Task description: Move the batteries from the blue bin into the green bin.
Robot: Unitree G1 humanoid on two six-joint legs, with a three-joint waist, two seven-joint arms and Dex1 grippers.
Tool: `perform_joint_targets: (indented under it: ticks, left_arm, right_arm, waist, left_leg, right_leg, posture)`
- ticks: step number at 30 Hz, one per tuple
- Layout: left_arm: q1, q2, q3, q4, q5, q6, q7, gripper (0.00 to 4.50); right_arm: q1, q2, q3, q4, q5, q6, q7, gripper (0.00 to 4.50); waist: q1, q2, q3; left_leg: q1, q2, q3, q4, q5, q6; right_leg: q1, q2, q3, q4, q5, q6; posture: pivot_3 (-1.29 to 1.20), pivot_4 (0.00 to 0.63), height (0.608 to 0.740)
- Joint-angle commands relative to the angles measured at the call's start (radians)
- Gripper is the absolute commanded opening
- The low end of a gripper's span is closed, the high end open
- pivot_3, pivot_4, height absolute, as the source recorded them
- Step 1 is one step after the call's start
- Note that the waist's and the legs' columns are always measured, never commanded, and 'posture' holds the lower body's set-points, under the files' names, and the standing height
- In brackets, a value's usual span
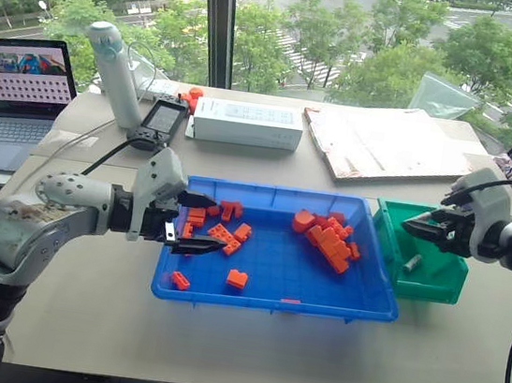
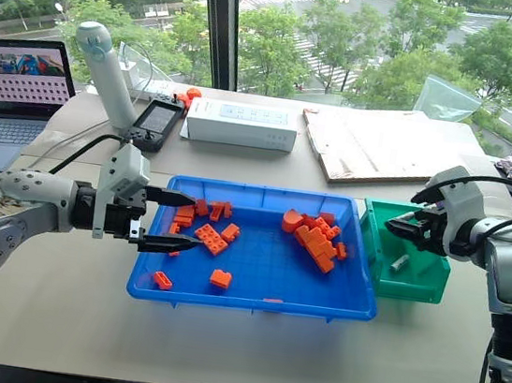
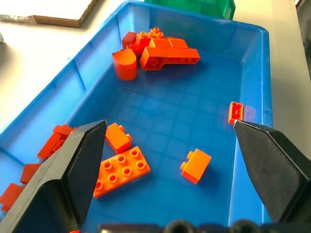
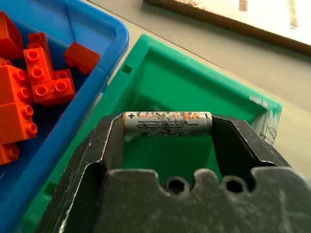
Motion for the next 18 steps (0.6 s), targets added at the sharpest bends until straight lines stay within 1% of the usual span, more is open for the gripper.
perform_joint_targets:
  ticks: [1, 3, 4, 5, 7, 10, 12, 14, 16, 17, 18]
  left_arm:
    - [-0.024, -0.009, -0.011, 0.003, 0.073, -0.072, 0.001, 4.50]
    - [-0.024, -0.026, -0.010, 0.009, 0.115, -0.121, 0.020, 4.50]
    - [-0.025, -0.039, -0.002, 0.012, 0.133, -0.137, 0.041, 4.50]
    - [-0.025, -0.049, 0.004, 0.014, 0.145, -0.146, 0.053, 4.50]
    - [-0.025, -0.072, 0.031, 0.013, 0.148, -0.153, 0.081, 4.50]
    - [-0.020, -0.085, 0.069, 0.017, 0.169, -0.161, 0.118, 4.50]
    - [-0.010, -0.083, 0.096, 0.026, 0.167, -0.160, 0.128, 4.50]
    - [0.002, -0.081, 0.119, 0.028, 0.164, -0.159, 0.134, 4.50]
    - [0.019, -0.079, 0.156, 0.027, 0.128, -0.129, 0.131, 4.50]
    - [0.058, -0.083, 0.199, 0.024, 0.076, -0.096, 0.117, 4.50]
    - [0.103, -0.080, 0.224, 0.020, 0.053, -0.085, 0.100, 4.50]
  right_arm:
    - [0.014, -0.033, -0.039, -0.051, 0.007, 0.004, -0.022, 3.56]
    - [0.013, -0.030, -0.050, -0.047, 0.015, 0.004, -0.031, 4.06]
    - [0.002, -0.028, -0.058, -0.046, 0.022, 0.002, -0.033, 4.37]
    - [-0.005, -0.027, -0.063, -0.046, 0.029, 0.000, -0.035, 4.44]
    - [-0.030, -0.034, -0.063, -0.030, 0.032, -0.036, -0.032, 4.44]
    - [-0.041, -0.044, -0.054, -0.028, 0.052, -0.183, 0.047, 4.44]
    - [-0.024, -0.027, -0.080, -0.026, 0.064, -0.302, 0.073, 4.44]
    - [0.002, -0.020, -0.092, -0.030, 0.081, -0.369, 0.104, 4.44]
    - [0.038, -0.007, -0.100, -0.057, 0.114, -0.400, 0.143, 4.44]
    - [0.065, 0.015, -0.106, -0.089, 0.146, -0.414, 0.163, 4.44]
    - [0.088, 0.036, -0.109, -0.111, 0.167, -0.429, 0.172, 4.44]
  waist:
    - [0.000, 0.000, 0.000]
    - [0.000, 0.000, 0.000]
    - [0.001, 0.000, 0.000]
    - [0.002, 0.000, 0.000]
    - [0.003, 0.000, 0.000]
    - [0.001, 0.000, 0.000]
    - [0.001, 0.000, 0.000]
    - [0.002, 0.000, 0.000]
    - [0.004, 0.000, 0.000]
    - [0.004, 0.000, 0.000]
    - [0.001, -0.001, 0.000]
  left_leg:
    - [0.000, 0.000, 0.000, 0.000, 0.000, 0.000]
    - [0.000, 0.000, 0.000, 0.000, -0.001, -0.002]
    - [0.000, 0.000, 0.000, 0.001, -0.001, -0.002]
    - [0.000, 0.000, 0.000, 0.001, -0.001, -0.002]
    - [0.000, 0.000, 0.000, 0.001, -0.001, -0.002]
    - [0.000, 0.000, 0.000, 0.001, -0.001, -0.002]
    - [0.000, 0.000, 0.000, 0.001, -0.001, -0.001]
    - [0.000, 0.000, 0.000, 0.001, 0.000, -0.001]
    - [0.000, 0.000, 0.000, 0.001, 0.000, 0.000]
    - [0.000, 0.000, 0.000, 0.001, -0.001, 0.000]
    - [0.000, 0.000, 0.000, 0.001, -0.001, 0.000]
  right_leg:
    - [0.000, 0.000, 0.000, 0.000, 0.000, 0.000]
    - [0.000, 0.000, 0.000, 0.000, 0.000, 0.000]
    - [0.000, 0.000, 0.000, 0.000, 0.000, 0.000]
    - [0.000, 0.000, 0.000, 0.000, 0.000, 0.000]
    - [0.000, 0.000, 0.000, -0.001, 0.000, 0.000]
    - [0.000, -0.001, 0.000, -0.001, 0.000, 0.001]
    - [0.000, -0.001, 0.001, -0.001, 0.000, 0.001]
    - [0.000, 0.000, 0.001, -0.001, 0.000, 0.001]
    - [0.000, 0.000, 0.000, -0.001, 0.000, 0.001]
    - [0.000, 0.000, 0.000, -0.001, 0.000, 0.001]
    - [0.001, 0.000, 0.000, -0.001, 0.000, 0.001]
  posture:
    - [0.00, 0.150, 0.739]
    - [0.00, 0.150, 0.739]
    - [0.00, 0.150, 0.739]
    - [0.00, 0.150, 0.739]
    - [0.00, 0.150, 0.739]
    - [0.00, 0.150, 0.739]
    - [0.00, 0.150, 0.739]
    - [0.00, 0.150, 0.739]
    - [0.00, 0.150, 0.739]
    - [0.00, 0.150, 0.739]
    - [0.00, 0.150, 0.739]
